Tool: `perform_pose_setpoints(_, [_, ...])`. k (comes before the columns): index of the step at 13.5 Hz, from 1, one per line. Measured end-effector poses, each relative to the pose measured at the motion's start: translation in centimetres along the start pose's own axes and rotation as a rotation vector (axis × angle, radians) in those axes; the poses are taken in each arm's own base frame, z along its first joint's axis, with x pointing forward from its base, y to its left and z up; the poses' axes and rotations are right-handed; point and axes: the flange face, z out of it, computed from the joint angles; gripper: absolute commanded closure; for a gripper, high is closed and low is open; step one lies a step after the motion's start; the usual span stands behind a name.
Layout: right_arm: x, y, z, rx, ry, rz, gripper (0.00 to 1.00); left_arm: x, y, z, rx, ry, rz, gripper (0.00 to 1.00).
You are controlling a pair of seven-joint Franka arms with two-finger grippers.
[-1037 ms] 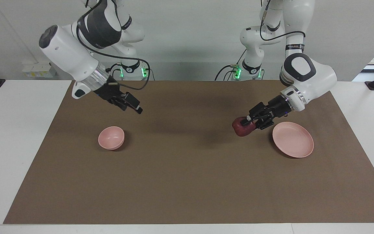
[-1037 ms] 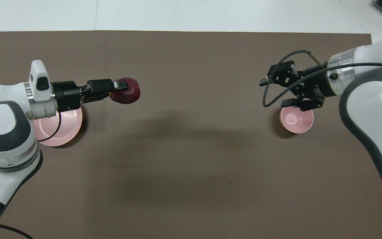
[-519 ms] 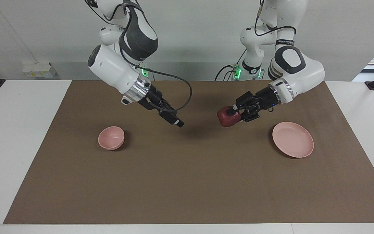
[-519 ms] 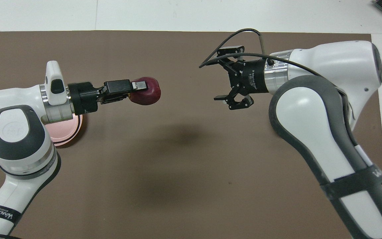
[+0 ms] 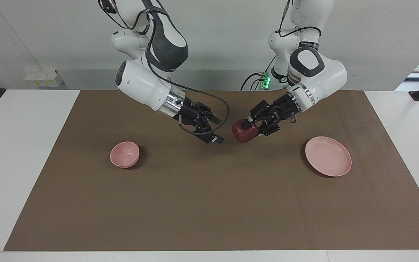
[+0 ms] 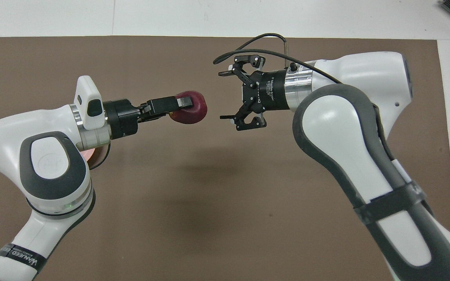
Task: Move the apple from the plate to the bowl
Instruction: 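Hold the apple out while the right gripper closes on it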
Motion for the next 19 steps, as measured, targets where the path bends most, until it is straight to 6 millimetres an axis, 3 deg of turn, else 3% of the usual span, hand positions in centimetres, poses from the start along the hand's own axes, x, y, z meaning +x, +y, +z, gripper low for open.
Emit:
perform_pose_setpoints(3, [0.5, 1.1, 1.8, -0.052, -0.029, 0.046, 0.00, -0.7, 0.7, 0.9, 0.008, 0.004, 0.013, 1.00])
perform_pose_setpoints(8, [0.4, 2.0, 3.0, -0.086, -0.051, 0.063, 0.00, -1.7, 1.6, 2.0, 0.013, 0.000, 0.021, 1.00])
perform_pose_setpoints(9, [0.2, 2.2, 3.2, -0.090, -0.052, 0.060, 0.17, -1.8, 1.7, 2.1, 0.012, -0.003, 0.017, 1.00])
perform_pose_setpoints(10, [0.1, 2.2, 3.3, -0.091, -0.052, 0.059, 0.99, -1.9, 1.8, 2.3, 0.011, -0.006, 0.013, 1.00])
perform_pose_setpoints(14, [0.3, 2.0, 3.0, -0.086, -0.052, 0.056, 1.00, -2.1, 1.8, 2.5, 0.011, -0.012, 0.006, 1.00])
perform_pose_setpoints(15, [0.3, 2.0, 2.9, -0.088, -0.053, 0.053, 1.00, -2.2, 1.9, 2.5, 0.011, -0.012, 0.006, 0.88])
perform_pose_setpoints(16, [0.3, 2.0, 2.8, -0.089, -0.054, 0.047, 1.00, -2.2, 1.9, 2.5, 0.010, -0.012, 0.006, 0.46])
perform_pose_setpoints(17, [0.3, 2.0, 2.7, -0.090, -0.055, 0.040, 1.00, -2.2, 2.0, 2.5, 0.010, -0.013, 0.007, 0.17])
perform_pose_setpoints(19, [0.3, 2.0, 2.6, -0.095, -0.059, 0.021, 1.00, -2.2, 2.2, 2.5, 0.008, -0.012, 0.010, 0.00])
